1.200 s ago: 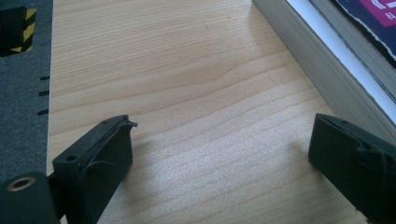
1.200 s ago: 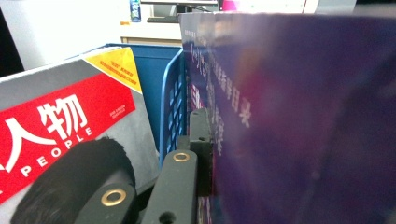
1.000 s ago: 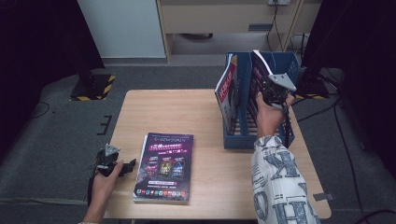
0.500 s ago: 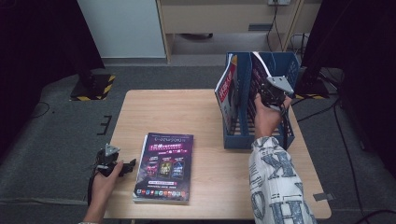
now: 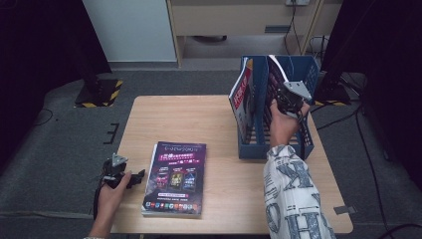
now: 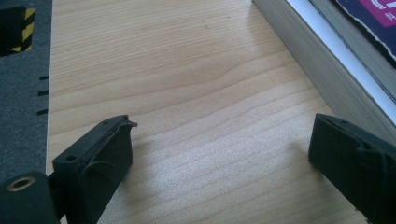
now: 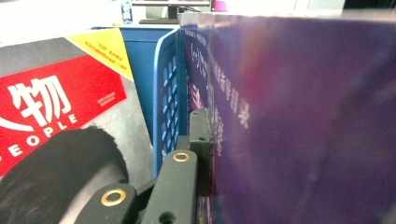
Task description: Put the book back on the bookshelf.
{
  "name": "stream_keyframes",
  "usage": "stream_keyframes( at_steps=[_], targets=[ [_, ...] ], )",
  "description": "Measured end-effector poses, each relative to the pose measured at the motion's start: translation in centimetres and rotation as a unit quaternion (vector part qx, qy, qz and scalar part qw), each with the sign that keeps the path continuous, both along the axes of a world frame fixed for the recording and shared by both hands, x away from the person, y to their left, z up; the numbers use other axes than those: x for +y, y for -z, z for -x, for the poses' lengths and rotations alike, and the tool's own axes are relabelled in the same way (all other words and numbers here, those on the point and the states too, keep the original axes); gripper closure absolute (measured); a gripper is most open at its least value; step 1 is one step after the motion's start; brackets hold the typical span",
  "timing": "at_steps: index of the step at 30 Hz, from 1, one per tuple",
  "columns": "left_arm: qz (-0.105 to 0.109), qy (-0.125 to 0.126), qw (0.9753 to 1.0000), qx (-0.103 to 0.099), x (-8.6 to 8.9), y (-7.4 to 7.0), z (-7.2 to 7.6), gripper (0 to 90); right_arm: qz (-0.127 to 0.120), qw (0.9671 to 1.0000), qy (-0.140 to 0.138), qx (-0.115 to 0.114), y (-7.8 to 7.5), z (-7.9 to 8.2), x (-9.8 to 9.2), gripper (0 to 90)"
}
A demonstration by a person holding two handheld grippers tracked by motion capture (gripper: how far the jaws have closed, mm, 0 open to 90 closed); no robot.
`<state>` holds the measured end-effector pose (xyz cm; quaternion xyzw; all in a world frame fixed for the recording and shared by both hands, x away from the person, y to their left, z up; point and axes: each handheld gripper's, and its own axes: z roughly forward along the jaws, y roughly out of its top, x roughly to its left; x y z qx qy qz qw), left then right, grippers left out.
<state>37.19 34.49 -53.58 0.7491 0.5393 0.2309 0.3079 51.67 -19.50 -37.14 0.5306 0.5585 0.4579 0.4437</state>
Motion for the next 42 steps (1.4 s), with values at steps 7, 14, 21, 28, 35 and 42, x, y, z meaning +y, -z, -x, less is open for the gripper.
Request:
stream_keyframes(
  at_steps=[7, 14, 21, 28, 35, 42],
  targets=[
    [0.0, 0.0, 1.0, 0.0, 0.0, 0.0, 0.0, 5.5, 0.005, 1.0, 0.007, -0.001, 0.3, -0.1, 0.1, 82.6],
    [0.0, 0.0, 1.0, 0.0, 0.0, 0.0, 0.0, 5.5, 0.011, 0.9998, 0.013, -0.002, 0.6, -0.3, 0.3, 82.5],
    [0.0, 0.0, 1.0, 0.0, 0.0, 0.0, 0.0, 5.5, 0.011, 0.9997, 0.021, 0.003, 0.9, -0.5, 0.3, 82.6],
    [0.0, 0.0, 1.0, 0.0, 0.0, 0.0, 0.0, 5.5, 0.022, 0.9993, 0.029, 0.003, 0.9, -0.5, 0.0, 82.6],
    [-0.001, 0.001, 1.0, -0.001, 0.0, 0.0, 0.0, 5.5, 0.026, 0.9991, 0.032, 0.006, 1.4, -0.6, -0.2, 82.6],
    [-0.002, 0.001, 1.0, 0.0, 0.0, 0.0, 0.0, 5.5, 0.025, 0.9993, 0.028, 0.006, 2.0, -0.7, -0.1, 82.6]
  ],
)
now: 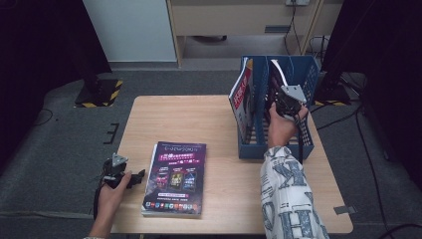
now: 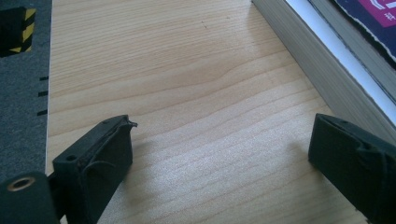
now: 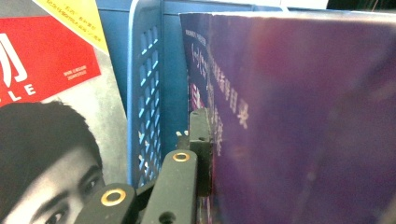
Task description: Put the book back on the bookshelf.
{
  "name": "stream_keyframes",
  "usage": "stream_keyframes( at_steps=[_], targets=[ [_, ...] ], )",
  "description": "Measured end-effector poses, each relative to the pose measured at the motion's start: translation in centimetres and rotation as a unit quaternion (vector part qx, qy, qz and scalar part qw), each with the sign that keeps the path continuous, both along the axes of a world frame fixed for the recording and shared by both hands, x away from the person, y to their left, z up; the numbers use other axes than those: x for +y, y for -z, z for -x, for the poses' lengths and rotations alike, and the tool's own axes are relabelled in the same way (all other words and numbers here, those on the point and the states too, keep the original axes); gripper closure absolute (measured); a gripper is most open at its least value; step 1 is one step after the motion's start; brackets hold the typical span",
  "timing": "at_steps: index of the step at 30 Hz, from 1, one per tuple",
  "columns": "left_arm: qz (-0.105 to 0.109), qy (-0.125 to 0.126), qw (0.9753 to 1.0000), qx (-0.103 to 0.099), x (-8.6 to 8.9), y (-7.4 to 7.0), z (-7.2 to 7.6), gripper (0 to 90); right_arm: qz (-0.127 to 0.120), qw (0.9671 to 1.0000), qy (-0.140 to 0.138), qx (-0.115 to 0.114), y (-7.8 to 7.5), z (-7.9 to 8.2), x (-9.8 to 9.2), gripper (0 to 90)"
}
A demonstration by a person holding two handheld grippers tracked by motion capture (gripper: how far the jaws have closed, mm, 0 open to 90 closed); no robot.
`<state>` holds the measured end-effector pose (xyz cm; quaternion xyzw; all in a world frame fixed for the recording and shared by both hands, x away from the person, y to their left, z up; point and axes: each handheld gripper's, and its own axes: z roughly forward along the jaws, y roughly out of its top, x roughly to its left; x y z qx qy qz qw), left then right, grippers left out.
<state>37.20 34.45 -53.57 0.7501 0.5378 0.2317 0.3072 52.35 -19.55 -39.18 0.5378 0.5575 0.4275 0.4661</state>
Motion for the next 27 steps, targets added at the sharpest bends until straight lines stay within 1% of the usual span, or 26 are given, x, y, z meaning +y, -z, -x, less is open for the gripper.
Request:
stream_keyframes(
  at_steps=[4, 8, 12, 14, 19, 22, 25, 27],
  targets=[
    [0.0, 0.0, 1.0, 0.0, 0.0, 0.0, 0.0, 5.5, -0.007, 1.0, -0.005, 0.0, 0.1, 0.0, 0.1, 82.5],
    [0.0, 0.0, 1.0, -0.001, 0.0, 0.0, 0.0, 5.5, -0.015, 0.9997, -0.017, 0.003, 0.2, 0.0, 0.3, 82.2],
    [0.0, 0.0, 1.0, -0.001, -0.1, 0.0, 0.0, 5.5, -0.012, 0.9994, -0.03, 0.009, 0.3, 0.0, 0.6, 82.5],
    [-0.001, 0.0, 1.0, -0.002, -0.1, 0.0, 0.0, 5.5, -0.007, 0.9995, -0.029, 0.009, 0.3, -0.1, 0.7, 82.6],
    [0.0, 0.001, 1.0, -0.001, -0.1, 0.0, 0.0, 5.6, 0.004, 1.0, -0.005, 0.007, 0.1, -0.2, 0.8, 82.7],
    [0.0, 0.001, 1.0, -0.001, -0.1, 0.0, 0.0, 5.6, 0.024, 0.9997, -0.001, 0.006, 0.0, -0.7, 0.9, 82.7],
    [0.001, 0.001, 1.0, 0.0, 0.0, 0.0, 0.0, 5.6, 0.033, 0.9994, -0.002, 0.006, 0.4, -0.8, 1.3, 82.6],
    [0.0, 0.001, 1.0, -0.001, -0.1, 0.0, 0.0, 5.6, 0.037, 0.9993, -0.008, 0.006, 0.5, -0.8, 1.7, 82.5]
  ],
)
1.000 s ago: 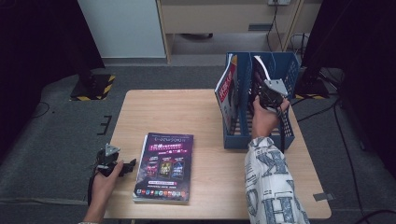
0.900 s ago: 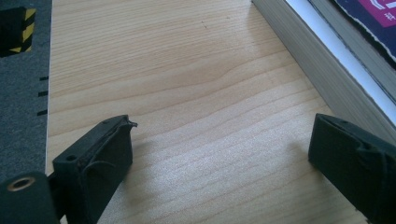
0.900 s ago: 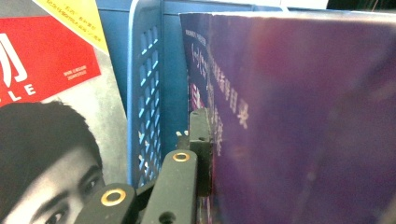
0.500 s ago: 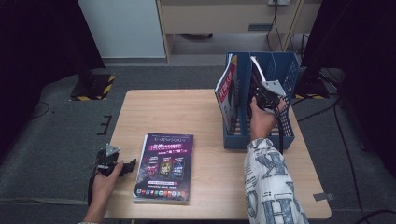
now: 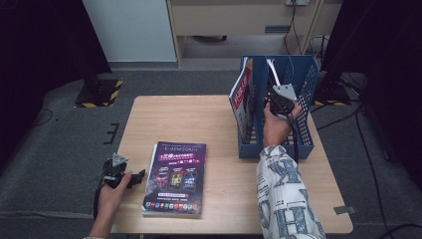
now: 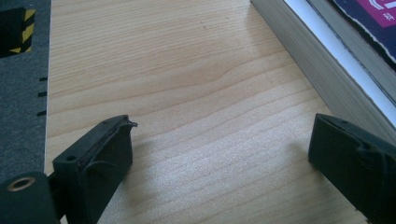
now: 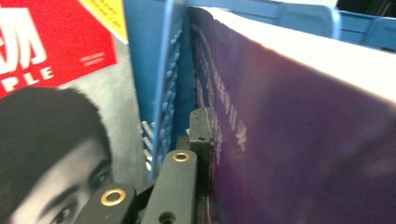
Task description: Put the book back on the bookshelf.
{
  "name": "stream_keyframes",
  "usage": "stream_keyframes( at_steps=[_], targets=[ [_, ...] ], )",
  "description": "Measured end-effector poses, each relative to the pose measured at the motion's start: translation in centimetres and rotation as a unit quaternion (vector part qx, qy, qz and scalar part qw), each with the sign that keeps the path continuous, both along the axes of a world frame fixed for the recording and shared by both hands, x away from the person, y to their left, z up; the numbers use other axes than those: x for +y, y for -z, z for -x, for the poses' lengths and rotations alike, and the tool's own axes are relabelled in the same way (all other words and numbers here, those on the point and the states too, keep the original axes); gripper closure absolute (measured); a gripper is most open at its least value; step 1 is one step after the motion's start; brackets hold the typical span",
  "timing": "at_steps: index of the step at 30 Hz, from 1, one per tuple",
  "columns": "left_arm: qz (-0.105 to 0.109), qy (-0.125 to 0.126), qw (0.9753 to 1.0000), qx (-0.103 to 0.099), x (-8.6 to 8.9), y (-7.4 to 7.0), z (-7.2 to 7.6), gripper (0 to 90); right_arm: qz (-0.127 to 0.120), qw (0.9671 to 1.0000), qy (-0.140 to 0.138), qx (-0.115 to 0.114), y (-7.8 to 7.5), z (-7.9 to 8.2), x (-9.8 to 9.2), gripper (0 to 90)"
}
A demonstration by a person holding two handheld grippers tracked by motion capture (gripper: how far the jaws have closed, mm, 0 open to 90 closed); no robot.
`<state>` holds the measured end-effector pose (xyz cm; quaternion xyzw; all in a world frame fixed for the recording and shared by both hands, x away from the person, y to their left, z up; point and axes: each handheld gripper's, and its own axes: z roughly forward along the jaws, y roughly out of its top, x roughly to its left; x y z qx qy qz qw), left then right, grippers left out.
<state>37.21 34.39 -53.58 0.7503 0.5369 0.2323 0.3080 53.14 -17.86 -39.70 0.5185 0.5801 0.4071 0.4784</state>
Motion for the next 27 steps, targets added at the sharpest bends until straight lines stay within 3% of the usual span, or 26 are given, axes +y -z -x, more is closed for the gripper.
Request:
stream_keyframes(
  at_steps=[8, 15, 27],
  targets=[
    [0.0, 0.0, 1.0, 0.0, 0.0, 0.0, 0.0, 5.5, -0.026, 0.9993, -0.026, 0.003, 0.2, 0.2, 0.6, 75.1],
    [-0.002, 0.0, 1.0, 0.0, -0.1, 0.0, 0.0, 5.5, -0.04, 0.9984, -0.037, 0.013, 0.2, 0.8, 0.2, 52.0],
    [-0.001, 0.001, 1.0, 0.0, -0.1, 0.0, 0.0, 5.6, -0.058, 0.9967, -0.055, 0.012, 0.2, 1.8, 0.5, 30.3]
  ],
)
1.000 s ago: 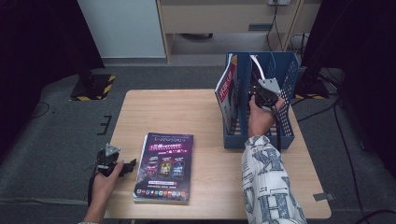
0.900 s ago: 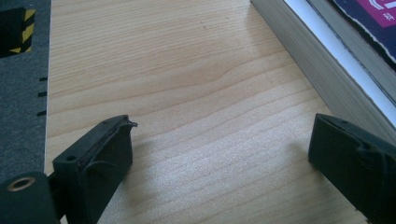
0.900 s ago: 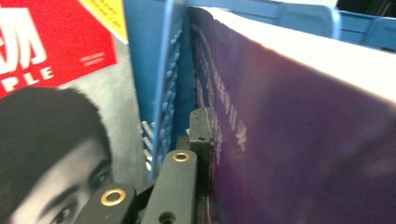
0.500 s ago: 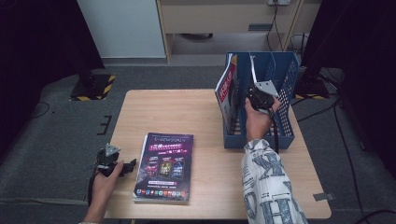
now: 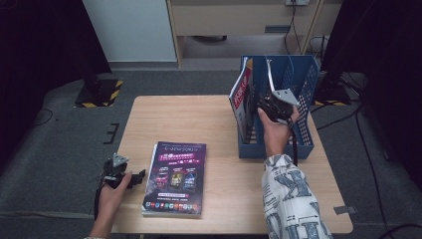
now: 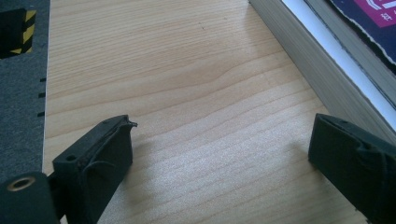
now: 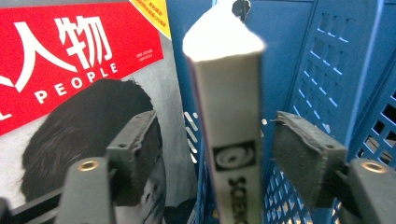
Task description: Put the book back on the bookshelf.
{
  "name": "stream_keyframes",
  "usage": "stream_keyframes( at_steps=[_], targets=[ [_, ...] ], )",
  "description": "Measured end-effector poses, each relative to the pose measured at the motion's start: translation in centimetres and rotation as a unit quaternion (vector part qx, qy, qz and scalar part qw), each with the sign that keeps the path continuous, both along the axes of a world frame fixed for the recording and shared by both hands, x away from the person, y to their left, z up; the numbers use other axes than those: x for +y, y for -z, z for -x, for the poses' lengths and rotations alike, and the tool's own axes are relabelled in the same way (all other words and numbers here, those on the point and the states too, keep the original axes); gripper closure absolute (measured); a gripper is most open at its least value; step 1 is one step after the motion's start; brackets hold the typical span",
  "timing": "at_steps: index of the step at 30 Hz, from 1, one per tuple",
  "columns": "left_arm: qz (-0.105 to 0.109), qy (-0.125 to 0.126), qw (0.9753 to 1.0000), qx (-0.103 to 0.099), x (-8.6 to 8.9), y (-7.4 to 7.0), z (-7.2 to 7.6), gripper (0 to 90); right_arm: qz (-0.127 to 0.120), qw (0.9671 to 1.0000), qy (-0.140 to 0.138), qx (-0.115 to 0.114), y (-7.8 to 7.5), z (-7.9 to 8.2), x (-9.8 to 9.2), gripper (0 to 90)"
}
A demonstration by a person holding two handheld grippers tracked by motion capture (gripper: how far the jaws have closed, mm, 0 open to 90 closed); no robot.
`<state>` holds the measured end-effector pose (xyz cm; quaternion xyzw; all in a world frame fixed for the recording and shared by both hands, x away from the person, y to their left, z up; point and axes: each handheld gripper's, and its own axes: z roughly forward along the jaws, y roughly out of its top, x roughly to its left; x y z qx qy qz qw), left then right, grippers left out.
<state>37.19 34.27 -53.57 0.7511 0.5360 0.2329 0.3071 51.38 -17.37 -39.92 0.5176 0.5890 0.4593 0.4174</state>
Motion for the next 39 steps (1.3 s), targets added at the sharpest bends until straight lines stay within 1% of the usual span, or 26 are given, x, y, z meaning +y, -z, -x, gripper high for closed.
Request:
stream_keyframes(
  at_steps=[5, 7, 8, 10, 17, 27, 32, 39],
  targets=[
    [0.0, 0.0, 1.0, 0.0, 0.0, 0.0, 0.0, 5.5, -0.01, 0.9999, -0.001, -0.002, -0.2, 0.5, -0.3, 25.4],
    [0.0, 0.0, 1.0, 0.0, 0.0, 0.0, 0.0, 5.6, -0.015, 0.9998, -0.009, 0.007, -0.3, 0.8, -0.4, 23.3],
    [0.0, 0.0, 1.0, 0.0, 0.0, 0.0, 0.0, 5.6, -0.014, 0.9998, -0.011, 0.006, -0.4, 0.9, -0.4, 22.9],
    [0.0, 0.0, 1.0, 0.0, 0.0, 0.0, 0.0, 5.6, -0.02, 0.9997, -0.016, 0.001, -0.6, 1.2, -0.5, 22.1],
    [0.002, 0.0, 1.0, 0.0, -0.1, 0.0, 0.0, 5.5, -0.029, 0.9991, -0.03, 0.001, -0.5, 2.3, -0.7, 18.6],
    [0.003, 0.0, 1.0, 0.002, -0.2, 0.0, 0.0, 5.5, -0.038, 0.9977, -0.055, 0.008, 0.1, 4.5, -1.1, 15.9],
    [0.004, 0.001, 1.0, 0.003, -0.2, 0.0, 0.0, 5.4, -0.045, 0.9962, -0.073, 0.012, 0.6, 5.8, -1.0, 15.0],
    [0.004, 0.001, 1.0, 0.003, -0.3, 0.0, 0.0, 5.3, -0.049, 0.9938, -0.098, 0.02, 1.8, 7.4, -0.5, 14.5]
  ],
)
